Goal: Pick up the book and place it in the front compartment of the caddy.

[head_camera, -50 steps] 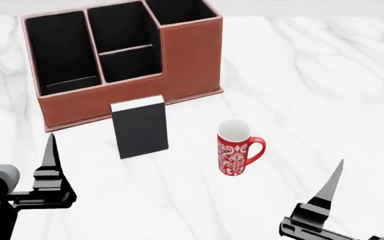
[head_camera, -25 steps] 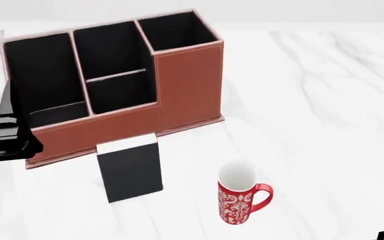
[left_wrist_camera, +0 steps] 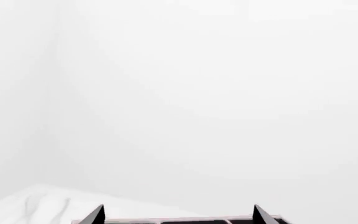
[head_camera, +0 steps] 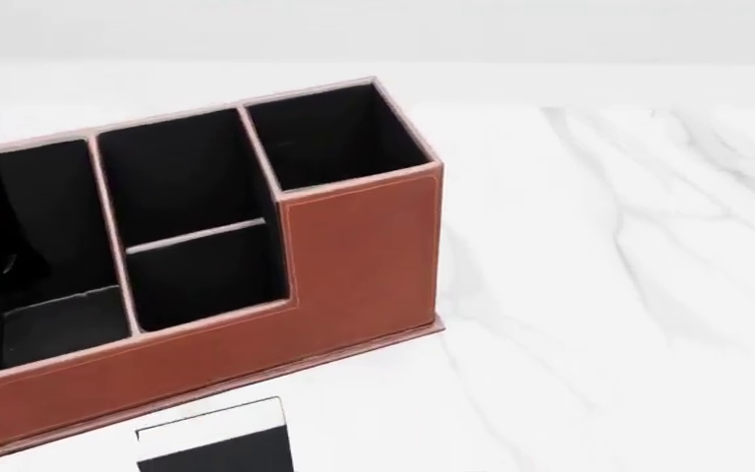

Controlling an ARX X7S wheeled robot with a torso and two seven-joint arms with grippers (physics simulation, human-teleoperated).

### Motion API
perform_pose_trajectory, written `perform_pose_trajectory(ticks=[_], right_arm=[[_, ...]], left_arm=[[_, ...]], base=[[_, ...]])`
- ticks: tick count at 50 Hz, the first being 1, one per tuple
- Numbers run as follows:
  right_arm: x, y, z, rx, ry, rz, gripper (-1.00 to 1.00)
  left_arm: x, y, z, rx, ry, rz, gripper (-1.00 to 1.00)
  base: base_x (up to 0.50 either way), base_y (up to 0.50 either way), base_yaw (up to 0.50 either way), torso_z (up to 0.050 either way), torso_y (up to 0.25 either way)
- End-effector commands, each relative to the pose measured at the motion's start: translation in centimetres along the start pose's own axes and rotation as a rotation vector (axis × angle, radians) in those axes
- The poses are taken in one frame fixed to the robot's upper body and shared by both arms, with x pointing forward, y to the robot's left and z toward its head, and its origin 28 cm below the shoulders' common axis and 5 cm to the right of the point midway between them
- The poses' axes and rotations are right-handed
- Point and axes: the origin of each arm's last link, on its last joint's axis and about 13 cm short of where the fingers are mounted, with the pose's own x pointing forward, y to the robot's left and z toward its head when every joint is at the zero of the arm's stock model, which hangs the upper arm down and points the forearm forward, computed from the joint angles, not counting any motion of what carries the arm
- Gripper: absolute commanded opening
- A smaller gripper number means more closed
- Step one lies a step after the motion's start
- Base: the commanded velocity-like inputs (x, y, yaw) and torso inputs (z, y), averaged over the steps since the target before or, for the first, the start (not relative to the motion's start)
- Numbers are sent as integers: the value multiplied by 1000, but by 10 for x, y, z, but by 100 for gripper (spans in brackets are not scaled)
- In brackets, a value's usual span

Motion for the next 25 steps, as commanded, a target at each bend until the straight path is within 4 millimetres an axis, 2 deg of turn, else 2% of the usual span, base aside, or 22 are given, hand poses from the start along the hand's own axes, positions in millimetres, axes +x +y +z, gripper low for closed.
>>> perform_pose_trajectory(ticks=[1,24,25], right_arm=[[0,-1,4,-3,-12,-6,100],[0,-1,7,-11,-48,-15,100],[-1,-2,7,-54,-52,-18,100]], left_arm=[[1,1,2,-3,-8,4,100],[1,1,4,-4,-13,3,100],[1,1,4,-4,-14,3,100]], base=[[500,0,0,0,0],[500,0,0,0,1],[0,0,0,0,0]])
